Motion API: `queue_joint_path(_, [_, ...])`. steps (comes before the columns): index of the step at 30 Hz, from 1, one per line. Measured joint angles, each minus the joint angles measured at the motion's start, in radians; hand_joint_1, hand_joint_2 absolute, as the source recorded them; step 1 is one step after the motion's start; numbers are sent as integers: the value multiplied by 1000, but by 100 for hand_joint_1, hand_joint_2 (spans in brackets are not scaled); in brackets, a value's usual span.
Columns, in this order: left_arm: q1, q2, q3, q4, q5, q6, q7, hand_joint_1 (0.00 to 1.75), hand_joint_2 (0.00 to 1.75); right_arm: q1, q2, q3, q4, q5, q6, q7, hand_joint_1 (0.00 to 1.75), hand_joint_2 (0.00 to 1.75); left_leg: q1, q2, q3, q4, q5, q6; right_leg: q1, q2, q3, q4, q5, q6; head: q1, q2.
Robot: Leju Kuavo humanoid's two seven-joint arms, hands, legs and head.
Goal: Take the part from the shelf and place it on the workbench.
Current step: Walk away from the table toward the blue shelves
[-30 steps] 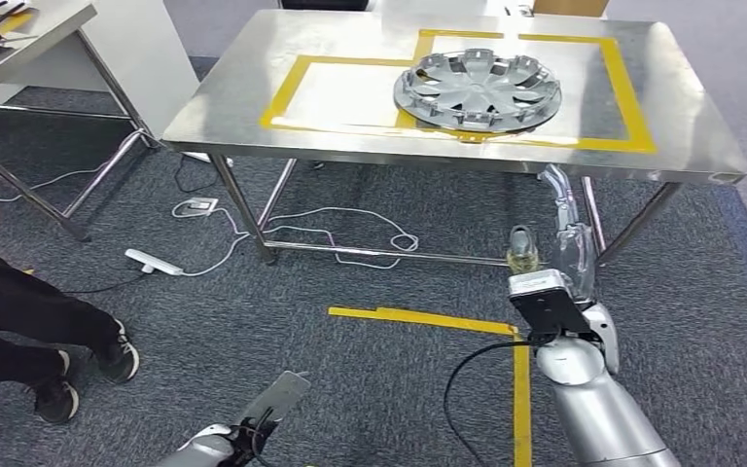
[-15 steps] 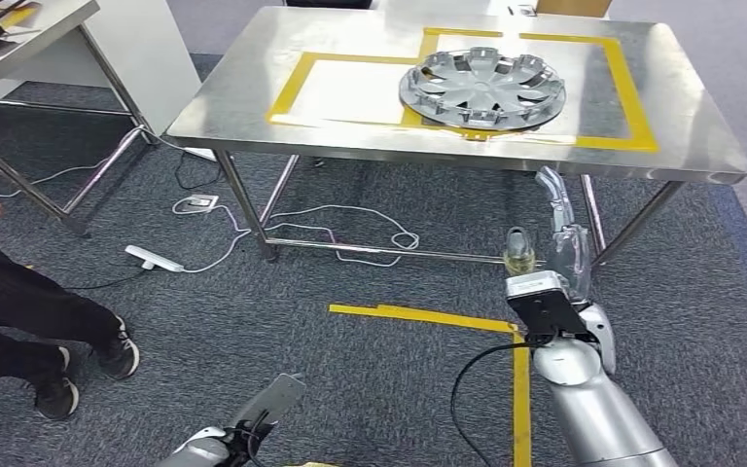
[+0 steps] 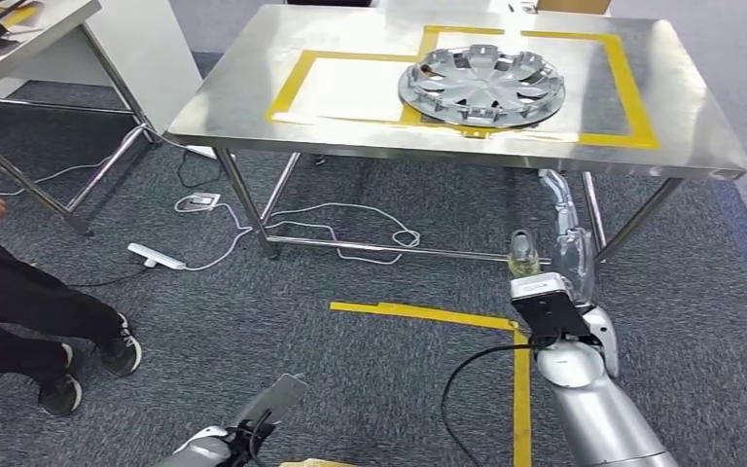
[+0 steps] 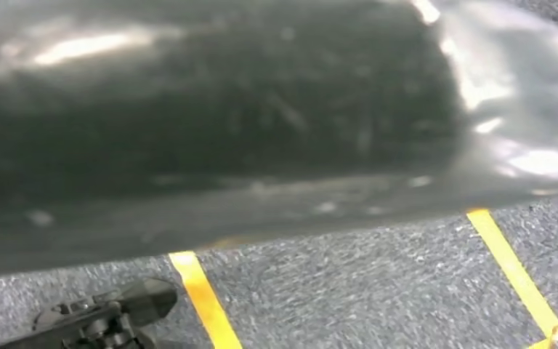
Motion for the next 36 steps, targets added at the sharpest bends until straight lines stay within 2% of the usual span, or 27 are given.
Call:
queue_joint_path(2, [-2,0,-1,-1,5,-1,0,0,0,-2,0,0,0,0,1,-1,0,0,1,0,-19,47,-35,-10,-5,-1,3,-7,5,-10,-4,0])
queue_joint_path(5, [-2,0,-1,-1,7,3,0,0,0,-1,0,-1,0,1,1,-1,0,0,6,0,-103,236,-127,-22,-6,-3,3,-8,6,-17,-7,0])
queue_joint_path(6, [-1,0,-1,-1,7,4,0,0,0,1,0,-1,1,1,1,-1,0,0,6,0,-122,276,-135,-24,-6,-3,3,-8,6,-17,-7,0])
queue_joint_path(7, [0,0,-1,-1,7,5,0,0,0,1,0,-1,1,1,1,-1,0,0,6,0,-124,281,-124,-24,-6,-3,3,-7,6,-17,-7,0])
queue_joint_path(8, [0,0,-1,-1,7,6,0,0,0,1,0,-1,1,1,1,-1,0,0,7,0,-107,247,-95,-24,-6,-2,4,-5,5,-16,-7,0])
queue_joint_path(10, [-2,0,-1,-1,7,8,0,0,0,0,0,-1,2,1,1,-1,0,0,6,0,-44,117,-26,-19,-5,-1,5,-1,2,-12,-7,0])
queue_joint_path(11, [-3,0,-1,-1,7,9,0,0,0,0,0,-1,2,1,1,-1,0,0,6,0,-17,59,-8,-16,-3,0,2,3,0,-8,-6,0])
queue_joint_path(12, [-3,0,-1,-1,6,11,0,0,0,-1,0,-1,2,1,1,-1,0,0,5,-1,-3,25,-2,-12,-1,1,-1,6,-1,-4,-6,0])
queue_joint_path(13, [-2,0,-2,-1,6,13,0,0,0,0,0,-2,2,1,0,-1,0,0,3,-1,0,13,-7,-8,1,1,-5,7,0,0,-6,0])
queue_joint_path(15, [0,0,-2,-1,6,15,1,0,0,1,0,-2,2,1,0,-1,0,0,4,-1,-2,8,-6,4,-1,0,-12,8,-1,9,-6,0])
queue_joint_path(16, [0,0,-2,-1,6,16,1,0,0,1,0,-2,1,1,0,-1,0,0,5,-1,-2,6,-4,10,-1,-1,-18,18,-10,14,-5,0])
queue_joint_path(17, [0,-1,-2,-1,7,16,1,0,0,0,0,-3,1,1,0,-1,0,0,7,-1,-1,4,-2,16,-2,-1,-32,45,-29,19,-2,0])
queue_joint_path(18, [-1,-1,-2,-1,7,17,1,0,0,0,0,-4,1,1,0,-1,0,0,8,0,-1,2,-1,20,-3,-1,-58,97,-57,23,-1,0])
queue_joint_path(20, [0,-1,-2,-1,7,19,2,0,0,3,0,-5,2,1,0,0,0,0,7,1,-3,3,0,24,-4,-1,-126,241,-119,29,2,0])
queue_joint_path(21, [1,-1,-2,-1,7,21,2,0,0,5,0,-5,2,1,0,0,0,0,6,1,-4,3,0,25,-4,-2,-153,296,-133,29,2,0])
queue_joint_path(22, [3,0,-2,-1,7,22,3,0,0,7,0,-5,3,1,0,0,0,0,5,1,-4,3,0,25,-4,-2,-163,312,-129,29,2,0])
queue_joint_path(23, [3,0,-2,-1,8,22,3,0,0,7,0,-5,3,1,0,1,0,0,4,0,-3,3,0,25,-4,-1,-152,287,-105,26,2,0])
queue_joint_path(25, [3,0,-2,-1,9,22,3,0,0,5,-1,-6,3,1,0,1,0,0,2,-1,-1,4,0,25,-2,-1,-83,147,-36,15,2,0])
queue_joint_path(26, [2,-1,-2,-1,10,22,3,0,0,3,0,-6,3,2,0,1,0,0,0,-2,-2,5,0,23,0,-1,-46,79,-13,9,2,0])
queue_joint_path(27, [2,-1,-2,-1,10,23,4,0,0,1,0,-6,3,2,-1,0,0,0,-2,-2,-4,5,1,20,2,-1,-22,32,-1,5,1,0])
queue_joint_path(28, [2,-1,-2,-1,10,23,4,0,0,1,0,-6,3,2,-1,0,0,0,-3,-2,-6,6,3,16,3,0,-11,12,-1,3,1,0])
queue_joint_path(30, [3,0,-2,-1,10,23,4,0,0,2,-1,-6,3,2,-1,0,0,0,-3,-1,-10,6,5,6,3,2,-10,8,3,-2,0,0])
queue_joint_path(32, [2,1,-2,-1,10,23,4,0,0,2,-1,-6,3,2,-2,0,0,0,-2,-1,-20,32,-20,-5,-3,1,-10,2,9,-10,-3,0])
queue_joint_path(33, [2,1,-2,-1,10,23,4,0,0,1,-1,-6,3,2,-1,0,0,0,-1,-1,-35,71,-48,-11,-5,-1,-9,-1,12,-13,-5,0])
queue_joint_path(35, [3,2,-2,-1,10,23,4,0,0,3,-1,-6,3,2,-1,0,0,0,3,-1,-85,196,-117,-19,-5,-3,-12,0,13,-16,-8,0])
queue_joint_path(36, [4,2,-2,-1,10,24,4,0,0,5,-1,-6,3,2,-1,0,0,0,5,0,-107,252,-138,-22,-5,-3,-13,0,14,-17,-8,0])
